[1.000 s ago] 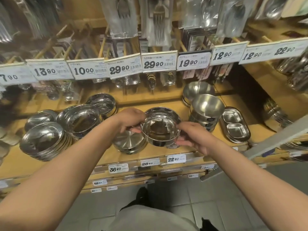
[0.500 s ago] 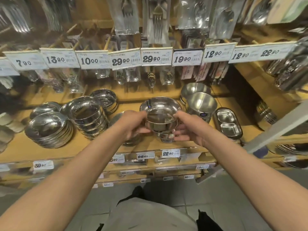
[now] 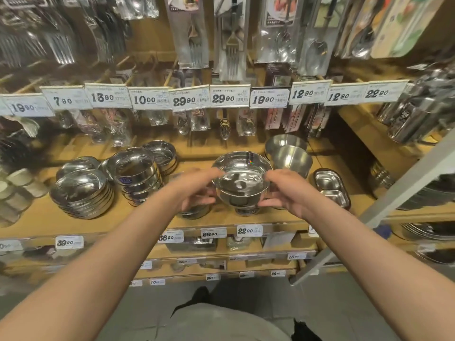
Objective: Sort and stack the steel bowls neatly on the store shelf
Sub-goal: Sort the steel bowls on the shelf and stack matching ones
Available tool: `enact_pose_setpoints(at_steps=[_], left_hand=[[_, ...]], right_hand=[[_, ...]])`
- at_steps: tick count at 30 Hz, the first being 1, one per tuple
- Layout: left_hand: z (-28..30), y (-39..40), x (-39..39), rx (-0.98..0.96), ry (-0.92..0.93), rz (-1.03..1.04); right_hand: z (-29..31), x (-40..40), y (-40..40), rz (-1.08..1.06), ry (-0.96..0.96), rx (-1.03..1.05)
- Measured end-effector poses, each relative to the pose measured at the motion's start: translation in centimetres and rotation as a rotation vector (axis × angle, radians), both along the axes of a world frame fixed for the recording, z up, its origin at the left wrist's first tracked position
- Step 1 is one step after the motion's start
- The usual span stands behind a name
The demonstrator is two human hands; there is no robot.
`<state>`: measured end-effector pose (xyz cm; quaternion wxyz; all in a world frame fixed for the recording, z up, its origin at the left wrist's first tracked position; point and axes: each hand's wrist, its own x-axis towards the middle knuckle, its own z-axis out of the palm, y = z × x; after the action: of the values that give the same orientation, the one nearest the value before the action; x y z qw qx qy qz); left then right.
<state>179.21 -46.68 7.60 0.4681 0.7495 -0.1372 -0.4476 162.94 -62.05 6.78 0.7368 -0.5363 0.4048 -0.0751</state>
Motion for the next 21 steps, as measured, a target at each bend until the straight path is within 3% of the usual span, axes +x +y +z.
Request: enact_pose_setpoints(at_steps=[4, 7, 12, 16, 21], left_hand=[[-1.9, -0.2, -3.1, -0.114, 0.139, 0.12], [-1.7, -0.4, -2.2, -0.146, 0.154, 0.171], [0.7, 0.0, 1.8, 0.059, -0.203, -0.12], [3.5, -0.8, 2.5, 0.085, -0.327, -0.364], [2.0, -1.2, 3.1, 0.034, -0.141, -0.186]], right_hand=[[-1.1, 0.0, 1.0, -0.064, -0.01, 0.053], [-1.2, -0.2, 1.0, 0.044, 0.085, -0.018], [0.6, -0.1, -1.4, 0.178, 0.187, -0.092], [1.7, 0.6, -2.2, 0.375, 0.232, -0.09], [0.0, 1.3, -2.4, 0.169, 0.188, -0.05]])
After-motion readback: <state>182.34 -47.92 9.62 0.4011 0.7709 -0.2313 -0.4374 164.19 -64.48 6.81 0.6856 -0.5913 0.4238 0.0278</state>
